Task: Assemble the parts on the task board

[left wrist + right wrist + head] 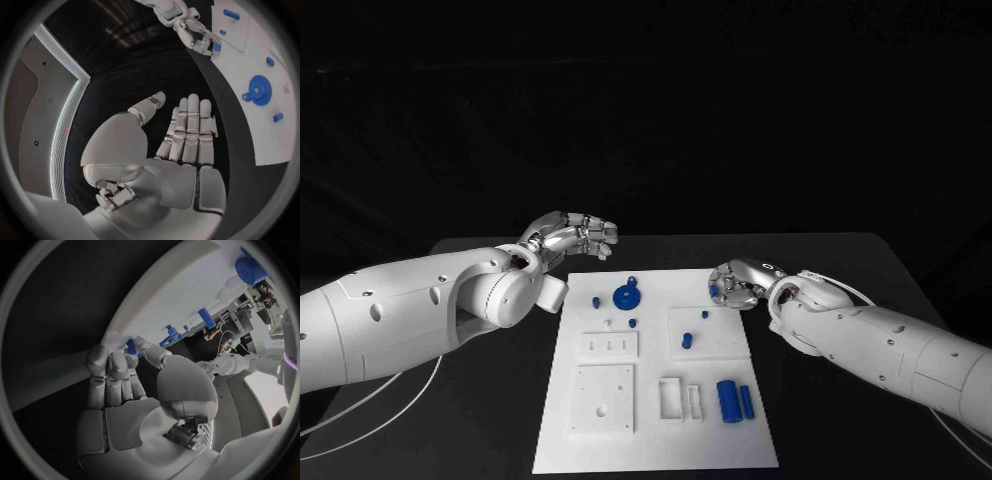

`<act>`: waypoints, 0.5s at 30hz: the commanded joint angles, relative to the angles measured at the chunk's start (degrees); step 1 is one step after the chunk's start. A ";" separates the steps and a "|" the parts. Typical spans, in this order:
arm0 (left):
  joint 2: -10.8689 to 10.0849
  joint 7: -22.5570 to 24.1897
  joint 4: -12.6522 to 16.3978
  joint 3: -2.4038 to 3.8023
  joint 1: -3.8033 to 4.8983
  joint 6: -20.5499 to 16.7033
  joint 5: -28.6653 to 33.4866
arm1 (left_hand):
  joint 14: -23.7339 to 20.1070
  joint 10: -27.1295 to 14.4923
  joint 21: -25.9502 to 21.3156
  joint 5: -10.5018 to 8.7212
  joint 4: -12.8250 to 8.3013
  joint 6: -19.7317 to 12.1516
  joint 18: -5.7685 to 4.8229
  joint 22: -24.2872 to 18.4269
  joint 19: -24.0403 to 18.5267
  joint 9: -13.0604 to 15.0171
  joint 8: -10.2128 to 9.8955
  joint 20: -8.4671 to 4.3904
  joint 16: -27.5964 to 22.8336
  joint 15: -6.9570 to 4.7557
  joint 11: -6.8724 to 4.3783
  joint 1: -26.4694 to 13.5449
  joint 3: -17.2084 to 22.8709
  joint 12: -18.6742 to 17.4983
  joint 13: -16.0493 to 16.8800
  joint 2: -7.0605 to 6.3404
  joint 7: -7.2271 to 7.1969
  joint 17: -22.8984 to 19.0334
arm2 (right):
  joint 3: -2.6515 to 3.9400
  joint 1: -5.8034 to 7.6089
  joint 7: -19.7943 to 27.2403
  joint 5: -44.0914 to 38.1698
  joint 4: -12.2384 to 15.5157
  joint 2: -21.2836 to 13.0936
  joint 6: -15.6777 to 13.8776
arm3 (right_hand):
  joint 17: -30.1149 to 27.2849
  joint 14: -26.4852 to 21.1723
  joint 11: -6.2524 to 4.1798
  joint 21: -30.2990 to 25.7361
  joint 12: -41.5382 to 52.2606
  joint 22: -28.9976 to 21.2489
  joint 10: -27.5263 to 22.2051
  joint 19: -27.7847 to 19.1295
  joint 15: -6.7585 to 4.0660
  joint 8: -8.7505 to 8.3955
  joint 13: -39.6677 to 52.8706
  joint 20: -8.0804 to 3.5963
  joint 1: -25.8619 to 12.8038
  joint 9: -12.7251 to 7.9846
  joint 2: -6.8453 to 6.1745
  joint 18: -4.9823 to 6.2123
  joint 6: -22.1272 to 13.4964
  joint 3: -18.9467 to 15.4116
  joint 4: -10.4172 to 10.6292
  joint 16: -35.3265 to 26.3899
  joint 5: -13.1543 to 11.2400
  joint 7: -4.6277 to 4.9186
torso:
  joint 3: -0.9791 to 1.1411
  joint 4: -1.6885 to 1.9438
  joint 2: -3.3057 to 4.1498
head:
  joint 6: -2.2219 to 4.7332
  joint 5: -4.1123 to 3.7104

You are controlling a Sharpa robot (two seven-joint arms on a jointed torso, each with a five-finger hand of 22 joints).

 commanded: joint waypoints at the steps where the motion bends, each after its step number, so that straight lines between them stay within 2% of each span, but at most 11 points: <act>1: 0.21 0.62 -0.04 0.06 0.04 0.71 -0.15 | -0.34 -0.27 0.37 0.04 -0.19 0.18 1.01 1.05 -0.47 0.05 -0.38 0.04 0.11 -0.06 0.26 -0.35 0.23 -0.33 0.07 0.02 0.13 0.09 | -0.01 -0.03 -0.46 -0.39 0.25 -0.05 0.61 | 0.09 0.06 -1.77 0.42 0.69 0.99 -1.55 0.16 -0.42 0.40 0.37 -0.20 -0.23 0.36 0.67 5.73 13.53 -0.17 -0.30 -0.02 -0.31 -1.56 | -0.03 -0.04 0.01 | -0.02 -0.04; 8: 0.47 0.64 -0.31 0.05 0.03 0.73 -0.13 | -0.34 -0.27 0.38 0.04 -0.16 0.17 1.01 1.05 -0.47 0.06 -0.39 0.05 0.11 -0.05 0.26 -0.39 0.22 -0.34 0.07 0.04 0.14 0.09 | -0.01 -0.03 -1.14 -0.74 0.35 -0.16 0.05 | 0.20 0.07 -1.91 0.53 1.65 0.99 -1.39 0.11 -0.55 0.67 1.02 -0.17 -0.48 1.08 0.78 5.73 13.70 -0.28 -0.46 0.05 -0.31 -1.72 | -0.06 -0.07 0.04 | -0.16 -0.18; 15: 0.43 0.65 -0.26 0.05 0.03 0.71 -0.13 | -0.34 -0.27 0.38 0.05 -0.14 0.17 1.01 1.05 -0.47 0.07 -0.40 0.05 0.11 -0.05 0.25 -0.42 0.22 -0.35 0.07 0.06 0.14 0.09 | -0.01 -0.03 -1.97 -1.32 0.68 -0.30 -0.61 | 0.33 -0.03 -2.14 0.66 3.21 0.98 -1.46 -0.05 -0.76 1.35 2.10 -0.14 -1.03 2.71 1.32 5.73 14.05 -0.17 -0.36 0.06 -0.30 -1.98 | -0.02 0.01 -0.01 | -0.34 -0.26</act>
